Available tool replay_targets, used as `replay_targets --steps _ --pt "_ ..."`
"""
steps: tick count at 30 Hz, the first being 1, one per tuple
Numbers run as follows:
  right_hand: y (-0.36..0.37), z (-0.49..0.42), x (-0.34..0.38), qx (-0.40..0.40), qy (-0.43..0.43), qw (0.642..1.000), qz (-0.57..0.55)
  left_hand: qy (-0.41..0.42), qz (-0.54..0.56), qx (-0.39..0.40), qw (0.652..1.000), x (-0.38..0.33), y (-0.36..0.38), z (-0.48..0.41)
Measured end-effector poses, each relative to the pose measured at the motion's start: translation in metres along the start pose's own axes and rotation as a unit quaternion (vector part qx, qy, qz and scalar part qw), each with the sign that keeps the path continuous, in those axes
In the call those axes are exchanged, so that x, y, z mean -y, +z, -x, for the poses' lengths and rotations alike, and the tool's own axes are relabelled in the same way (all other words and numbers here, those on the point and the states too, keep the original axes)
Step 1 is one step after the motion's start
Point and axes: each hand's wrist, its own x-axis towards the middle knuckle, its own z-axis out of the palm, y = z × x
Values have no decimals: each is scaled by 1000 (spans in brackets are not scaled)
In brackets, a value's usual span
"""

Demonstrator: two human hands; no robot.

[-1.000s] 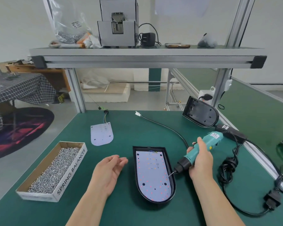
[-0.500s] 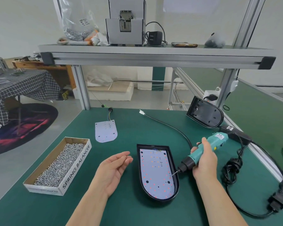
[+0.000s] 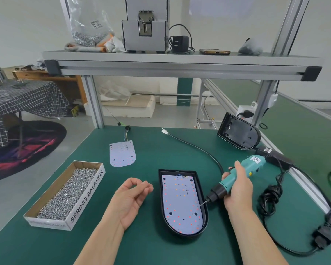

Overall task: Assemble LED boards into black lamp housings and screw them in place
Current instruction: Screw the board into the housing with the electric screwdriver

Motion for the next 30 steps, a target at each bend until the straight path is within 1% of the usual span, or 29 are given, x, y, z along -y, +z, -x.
replay_targets --steps 5,9,12,16,18,20,22,27,30 --pt "0 1 0 1 1 1000 3 -1 -13 5 1000 0 1 1" --pt "0 0 0 -1 0 1000 7 -5 -65 12 998 -3 3 3" --pt "-1 -1 0 -2 0 1000 6 -2 -91 2 996 -3 6 4" --pt "-1 -2 0 -3 -2 1000 5 -13 -68 -31 997 -5 6 5" --pt "-1 -2 0 -3 -1 1000 -4 -25 -44 -34 998 -8 4 8" --pt "1 0 2 -5 -1 1000 -11 -37 -27 -12 999 -12 2 12" --pt "5 5 6 -7 -7 1000 -24 -40 -32 18 999 -15 5 18" --pt "28 31 24 12 -49 995 -87 -22 -91 90 992 -18 30 35" --pt "46 49 36 28 -81 989 -117 -41 -116 117 986 -14 50 43"
